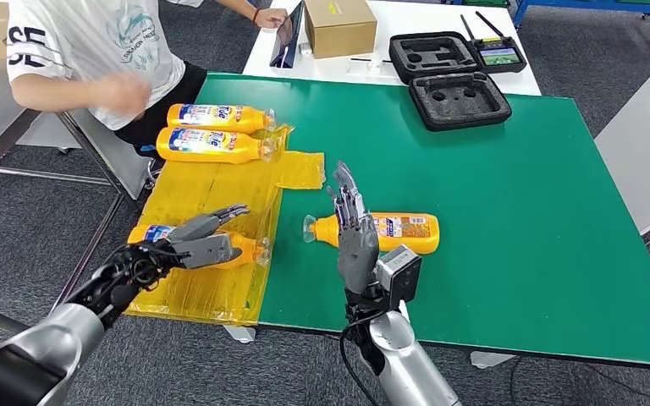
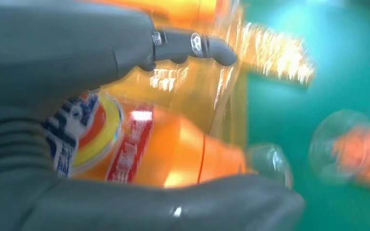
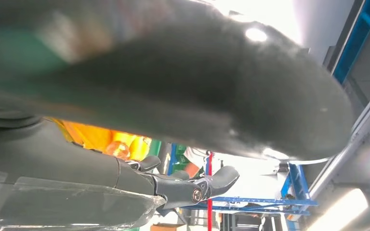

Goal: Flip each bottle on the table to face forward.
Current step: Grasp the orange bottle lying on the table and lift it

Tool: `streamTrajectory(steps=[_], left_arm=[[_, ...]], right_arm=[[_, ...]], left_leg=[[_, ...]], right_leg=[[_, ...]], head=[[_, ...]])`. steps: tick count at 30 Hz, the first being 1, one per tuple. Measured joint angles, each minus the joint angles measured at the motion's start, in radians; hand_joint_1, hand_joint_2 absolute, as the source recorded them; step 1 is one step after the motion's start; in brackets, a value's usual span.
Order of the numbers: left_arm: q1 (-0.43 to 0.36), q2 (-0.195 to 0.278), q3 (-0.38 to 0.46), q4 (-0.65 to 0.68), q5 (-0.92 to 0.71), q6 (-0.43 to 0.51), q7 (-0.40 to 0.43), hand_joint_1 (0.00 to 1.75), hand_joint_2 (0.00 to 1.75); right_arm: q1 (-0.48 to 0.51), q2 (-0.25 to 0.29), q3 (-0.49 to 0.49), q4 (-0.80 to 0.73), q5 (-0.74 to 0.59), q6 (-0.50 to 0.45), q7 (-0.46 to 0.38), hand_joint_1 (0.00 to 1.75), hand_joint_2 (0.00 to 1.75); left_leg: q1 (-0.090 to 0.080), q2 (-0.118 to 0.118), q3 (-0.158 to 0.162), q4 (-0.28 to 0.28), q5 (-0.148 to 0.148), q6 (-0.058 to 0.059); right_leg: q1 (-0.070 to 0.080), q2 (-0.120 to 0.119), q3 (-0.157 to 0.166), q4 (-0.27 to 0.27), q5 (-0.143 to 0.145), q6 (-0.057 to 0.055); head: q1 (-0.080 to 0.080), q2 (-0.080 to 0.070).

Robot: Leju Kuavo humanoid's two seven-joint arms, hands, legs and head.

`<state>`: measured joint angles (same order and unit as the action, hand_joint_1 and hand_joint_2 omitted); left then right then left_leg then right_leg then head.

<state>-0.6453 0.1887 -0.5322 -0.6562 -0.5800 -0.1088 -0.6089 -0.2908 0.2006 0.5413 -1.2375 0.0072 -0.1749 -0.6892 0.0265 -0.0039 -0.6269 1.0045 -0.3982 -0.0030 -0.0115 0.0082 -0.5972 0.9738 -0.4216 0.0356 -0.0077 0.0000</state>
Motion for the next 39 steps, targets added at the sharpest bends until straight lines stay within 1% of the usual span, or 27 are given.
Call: streamTrajectory(steps=[3,4,6,7,8,10,12,14,17,19,21,23,25,28,34,36,38,39], left_arm=[[0.052,-0.044,0.066,-0.072,-0.003,0.376,-0.022,0.0,0.0],[0.062,-0.059,0.089,-0.094,-0.006,0.485,-0.03,0.0,0.0],[0.08,-0.084,0.13,-0.136,-0.019,0.656,-0.055,0.0,0.0],[0.092,-0.094,0.152,-0.161,-0.04,0.713,-0.067,0.0,0.0],[0.104,-0.103,0.175,-0.187,-0.069,0.748,-0.078,0.0,0.0],[0.129,-0.121,0.227,-0.241,-0.122,0.768,-0.088,0.0,0.0],[0.147,-0.135,0.268,-0.279,-0.147,0.77,-0.089,0.0,0.0],[0.173,-0.154,0.31,-0.338,-0.207,0.77,-0.089,0.0,0.0],[0.222,-0.204,0.405,-0.508,-0.363,0.77,-0.091,0.0,0.0],[0.241,-0.235,0.464,-0.616,-0.419,0.77,-0.092,0.0,0.0],[0.256,-0.256,0.513,-0.697,-0.414,0.77,-0.091,0.0,0.0],[0.274,-0.271,0.553,-0.744,-0.349,0.77,-0.089,0.0,0.0],[0.294,-0.279,0.584,-0.764,-0.284,0.77,-0.087,0.0,0.0],[0.317,-0.286,0.61,-0.782,-0.264,0.77,-0.088,0.0,0.0],[0.329,-0.295,0.629,-0.798,-0.238,0.77,-0.088,0.0,0.0],[0.333,-0.295,0.632,-0.787,-0.141,0.77,-0.088,0.0,0.87],[0.347,-0.288,0.625,-0.76,0.02,0.77,-0.087,0.0,1.75],[0.361,-0.282,0.617,-0.746,0.089,0.77,-0.087,0.0,1.75]], right_arm=[[0.012,0.002,0.001,-0.005,0.008,-0.005,0.01,0.0,0.0],[0.015,0.004,0.002,-0.006,0.008,-0.006,0.014,0.0,0.0],[0.017,0.01,0.007,-0.006,0.008,-0.006,0.018,0.0,0.0],[0.017,0.012,0.011,-0.006,0.008,-0.006,0.018,0.0,0.0],[0.017,0.013,0.014,-0.005,0.007,-0.006,0.018,0.0,0.0],[0.016,0.014,0.021,-0.004,0.007,-0.006,0.018,0.0,0.0],[0.016,0.015,0.026,-0.002,0.006,-0.006,0.018,0.0,0.0],[0.015,0.015,0.03,0.0,0.007,-0.01,0.019,0.0,0.0],[0.009,0.015,0.035,0.002,0.03,-0.031,0.027,0.0,0.0],[0.0,0.013,0.04,0.002,0.067,-0.055,0.042,0.0,0.87],[-0.01,0.005,0.045,0.002,0.14,-0.088,0.082,0.0,1.75],[-0.022,-0.014,0.046,0.003,0.239,-0.122,0.142,0.0,1.75],[-0.034,-0.036,0.046,0.004,0.306,-0.143,0.182,0.0,1.75],[-0.047,-0.058,0.045,0.006,0.333,-0.155,0.198,0.0,1.75],[-0.056,-0.078,0.046,0.009,0.352,-0.158,0.216,0.0,1.75],[-0.069,-0.088,0.044,0.018,0.416,-0.159,0.259,0.0,1.75],[-0.096,-0.107,0.034,0.045,0.527,-0.162,0.322,0.0,1.75],[-0.114,-0.119,0.025,0.066,0.58,-0.163,0.345,0.0,1.75]], left_leg=[[0.0,-0.001,-0.003,0.0,0.0,0.0],[0.0,-0.001,-0.004,0.0,0.0,0.001],[-0.001,0.0,-0.004,0.0,0.0,0.001],[-0.001,0.0,-0.004,0.0,0.0,0.0],[-0.002,0.0,-0.004,0.0,0.0,0.0],[-0.001,0.0,-0.004,0.0,0.0,0.0],[-0.001,0.0,-0.005,0.0,0.0,0.0],[-0.001,0.0,-0.005,0.0,0.0,0.0],[-0.001,0.0,-0.007,0.0,0.0,0.0],[-0.001,0.0,-0.007,0.0,0.0,0.0],[-0.002,0.0,-0.007,0.0,0.0,0.0],[-0.002,0.0,-0.007,0.0,0.0,0.0],[-0.001,0.0,-0.007,0.0,0.0,0.0],[-0.001,0.0,-0.007,0.0,0.0,0.0],[-0.001,0.0,-0.007,0.0,0.0,0.0],[-0.001,0.0,-0.007,0.0,0.0,0.0],[-0.001,0.0,-0.007,0.0,0.0,0.0],[-0.002,0.0,-0.007,0.0,0.0,0.0]], right_leg=[[0.0,-0.002,-0.002,0.0,0.0,0.0],[0.0,-0.002,-0.002,0.0,0.0,0.0],[-0.001,-0.001,-0.002,0.0,0.0,0.0],[-0.001,0.0,-0.002,0.0,0.0,0.001],[-0.001,0.0,-0.003,0.0,0.0,0.0],[-0.001,0.0,-0.003,0.0,0.0,0.0],[-0.001,0.0,-0.004,0.0,0.0,0.0],[-0.001,0.0,-0.004,0.0,0.0,0.0],[-0.001,0.0,-0.006,0.0,0.0,0.0],[-0.001,0.0,-0.006,0.0,0.0,0.0],[-0.002,0.0,-0.006,0.0,0.0,0.0],[-0.002,0.0,-0.006,0.0,0.0,0.0],[-0.001,0.0,-0.006,0.0,0.0,0.0],[-0.001,-0.001,-0.006,0.0,0.0,0.0],[-0.001,0.0,-0.006,0.0,0.0,0.0],[-0.001,0.0,-0.006,0.0,0.0,0.0],[-0.001,0.0,-0.006,0.0,0.0,0.0],[-0.001,0.0,-0.006,0.0,0.0,0.0]], head=[[0.0,0.0],[0.0,0.0],[0.0,0.0],[0.0,0.0],[0.0,0.0],[0.0,0.0],[0.0,0.0],[0.0,0.0],[0.0,0.0],[0.0,0.0],[0.0,0.0],[0.0,0.0],[0.0,0.0],[0.0,0.0],[0.0,0.0],[0.0,0.0],[0.0,0.0],[0.0,0.0]])
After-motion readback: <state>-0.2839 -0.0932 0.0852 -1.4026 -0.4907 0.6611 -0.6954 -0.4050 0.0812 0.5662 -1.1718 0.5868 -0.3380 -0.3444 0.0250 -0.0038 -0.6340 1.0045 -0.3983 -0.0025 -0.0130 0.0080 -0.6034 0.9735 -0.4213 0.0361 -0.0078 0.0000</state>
